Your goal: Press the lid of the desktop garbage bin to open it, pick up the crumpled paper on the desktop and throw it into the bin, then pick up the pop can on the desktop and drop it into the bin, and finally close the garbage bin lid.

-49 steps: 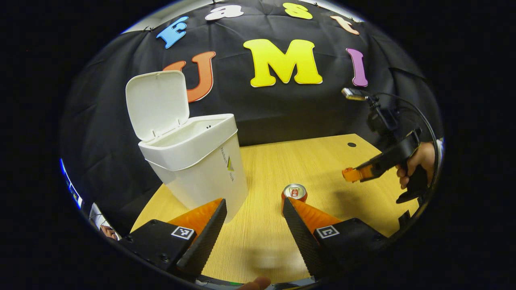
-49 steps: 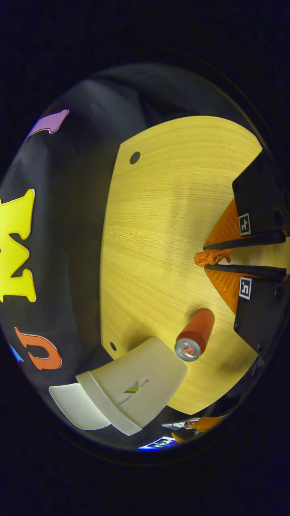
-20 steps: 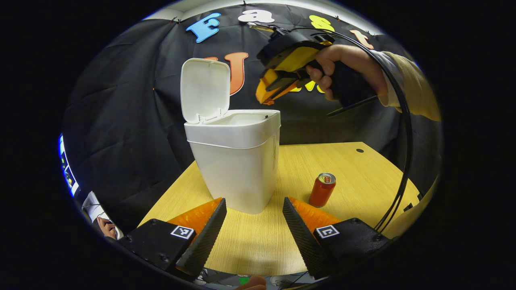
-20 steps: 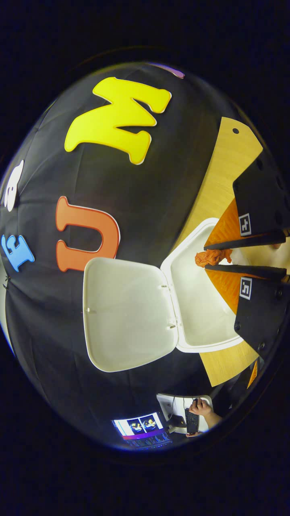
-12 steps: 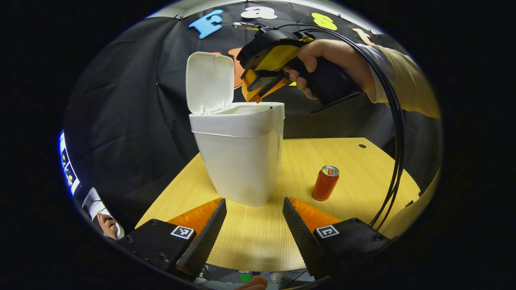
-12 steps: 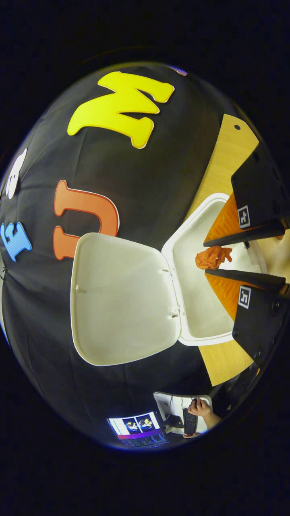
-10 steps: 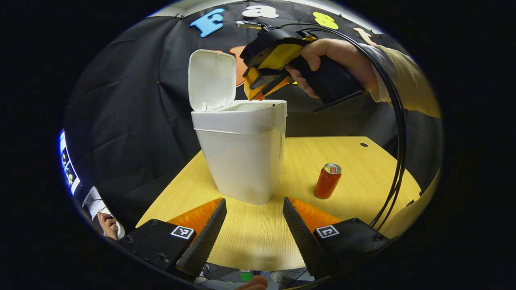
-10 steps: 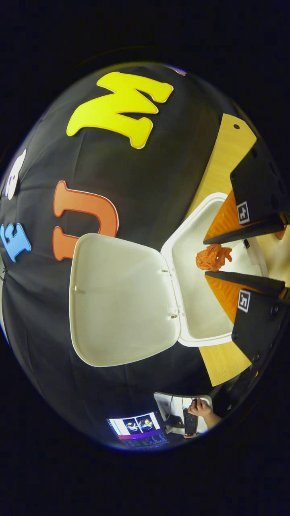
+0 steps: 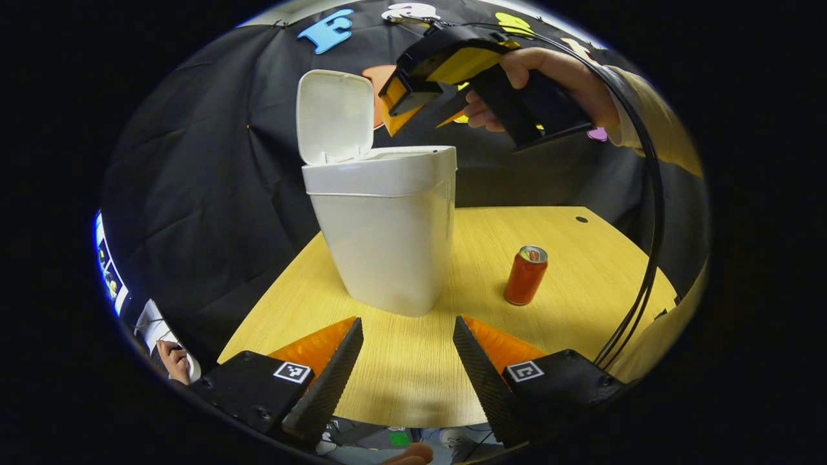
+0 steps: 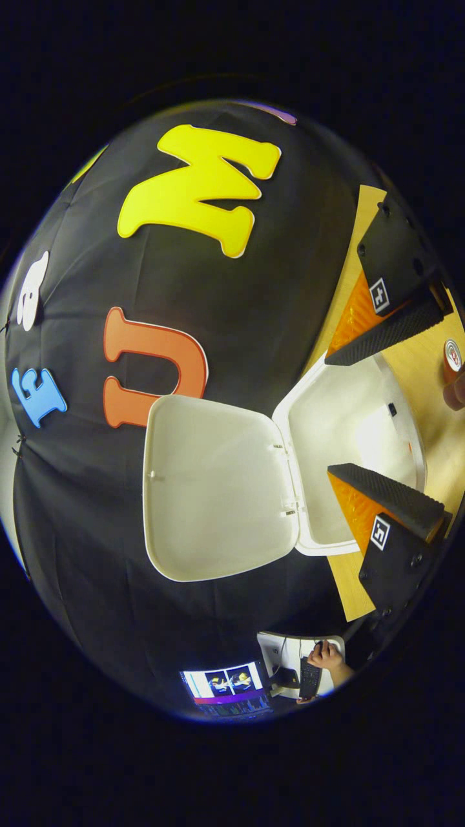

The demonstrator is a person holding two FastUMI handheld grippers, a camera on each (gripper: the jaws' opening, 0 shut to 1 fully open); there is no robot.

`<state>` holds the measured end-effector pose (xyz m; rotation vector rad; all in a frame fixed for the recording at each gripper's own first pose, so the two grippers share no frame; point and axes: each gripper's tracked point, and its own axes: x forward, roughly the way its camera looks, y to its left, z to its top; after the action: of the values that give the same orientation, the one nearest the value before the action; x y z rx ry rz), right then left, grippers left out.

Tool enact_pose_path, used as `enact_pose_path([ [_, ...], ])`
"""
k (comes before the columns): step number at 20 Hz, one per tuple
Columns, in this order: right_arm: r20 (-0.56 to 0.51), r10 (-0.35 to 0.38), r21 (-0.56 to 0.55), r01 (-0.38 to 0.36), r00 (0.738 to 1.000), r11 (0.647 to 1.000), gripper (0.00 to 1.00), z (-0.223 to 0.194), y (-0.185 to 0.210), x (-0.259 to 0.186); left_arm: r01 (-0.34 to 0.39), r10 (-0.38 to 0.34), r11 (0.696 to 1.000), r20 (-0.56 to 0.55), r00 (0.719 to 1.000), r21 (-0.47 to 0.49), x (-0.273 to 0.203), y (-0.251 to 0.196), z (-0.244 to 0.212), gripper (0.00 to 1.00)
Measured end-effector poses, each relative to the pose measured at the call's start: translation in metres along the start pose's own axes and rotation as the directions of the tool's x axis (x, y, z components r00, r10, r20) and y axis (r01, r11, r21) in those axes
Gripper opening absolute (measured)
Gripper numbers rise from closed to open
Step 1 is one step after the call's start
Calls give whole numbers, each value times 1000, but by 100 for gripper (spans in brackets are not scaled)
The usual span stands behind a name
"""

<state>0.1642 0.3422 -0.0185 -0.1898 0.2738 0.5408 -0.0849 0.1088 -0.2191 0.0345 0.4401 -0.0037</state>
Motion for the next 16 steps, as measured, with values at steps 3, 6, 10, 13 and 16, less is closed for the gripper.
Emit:
enact_pose_path([
  [3, 37, -30, -7, 31, 999, 1000, 97, 8, -20, -20, 34, -34, 999, 0, 999, 12, 7, -11, 4, 94],
  [6, 54, -84, 7, 84, 995, 996, 96, 6, -53, -44, 72, -73, 997, 6, 997, 40, 16, -28, 9, 94],
  [10, 43, -177, 42, 175, 983, 984, 96, -11, -108, -75, 141, -142, 988, 10, 990, 54, 33, -59, 14, 94],
  [13, 23, -243, 85, 241, 970, 967, 97, -28, -148, -97, 178, -179, 979, 4, 984, 97, 49, -83, 12, 94],
  [16, 4, -308, 112, 306, 951, 945, 96, -50, -188, -118, 213, -214, 966, -9, 977, 147, 64, -109, 5, 94],
])
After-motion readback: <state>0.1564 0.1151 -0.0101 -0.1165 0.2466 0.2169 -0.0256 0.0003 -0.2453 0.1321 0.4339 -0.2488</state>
